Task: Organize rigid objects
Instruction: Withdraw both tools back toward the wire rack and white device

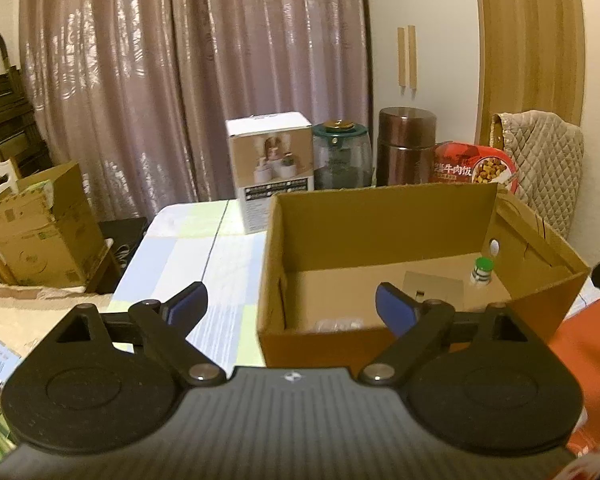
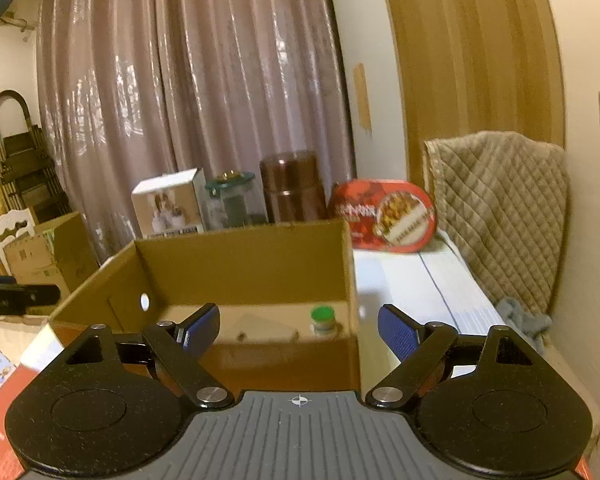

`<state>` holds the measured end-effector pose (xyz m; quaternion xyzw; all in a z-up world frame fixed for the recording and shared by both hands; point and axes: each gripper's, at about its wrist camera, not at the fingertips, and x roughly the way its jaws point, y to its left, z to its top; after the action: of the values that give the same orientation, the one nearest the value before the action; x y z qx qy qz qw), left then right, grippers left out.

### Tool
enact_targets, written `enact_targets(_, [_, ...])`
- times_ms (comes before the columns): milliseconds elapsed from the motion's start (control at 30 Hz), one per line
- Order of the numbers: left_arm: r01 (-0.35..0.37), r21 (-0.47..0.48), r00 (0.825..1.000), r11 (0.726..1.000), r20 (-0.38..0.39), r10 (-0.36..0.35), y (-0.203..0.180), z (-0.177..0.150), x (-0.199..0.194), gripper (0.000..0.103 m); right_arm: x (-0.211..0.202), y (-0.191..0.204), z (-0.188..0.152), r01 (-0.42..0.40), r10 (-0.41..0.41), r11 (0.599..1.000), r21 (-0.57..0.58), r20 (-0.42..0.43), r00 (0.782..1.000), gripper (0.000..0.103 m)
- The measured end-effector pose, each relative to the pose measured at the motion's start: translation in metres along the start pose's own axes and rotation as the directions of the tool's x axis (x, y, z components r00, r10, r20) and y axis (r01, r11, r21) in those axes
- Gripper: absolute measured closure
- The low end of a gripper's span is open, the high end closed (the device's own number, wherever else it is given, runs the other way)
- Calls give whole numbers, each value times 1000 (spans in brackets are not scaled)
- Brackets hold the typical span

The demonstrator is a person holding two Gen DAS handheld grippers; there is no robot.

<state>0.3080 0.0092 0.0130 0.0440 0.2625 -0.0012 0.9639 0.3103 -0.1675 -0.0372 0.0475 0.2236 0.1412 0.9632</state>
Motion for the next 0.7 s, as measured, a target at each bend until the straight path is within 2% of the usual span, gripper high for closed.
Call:
enact_targets(200, [-3,-13,1000,1000,-17,3,3,-23,-28,11,-27,5,-25,-5,5,1000,2,-47,999,20])
enact_targets(700, [7,-31,992,1000,-129,-11,0,-90,-70,11,-81,8,-90,-2,9,999,41,-171,985,20])
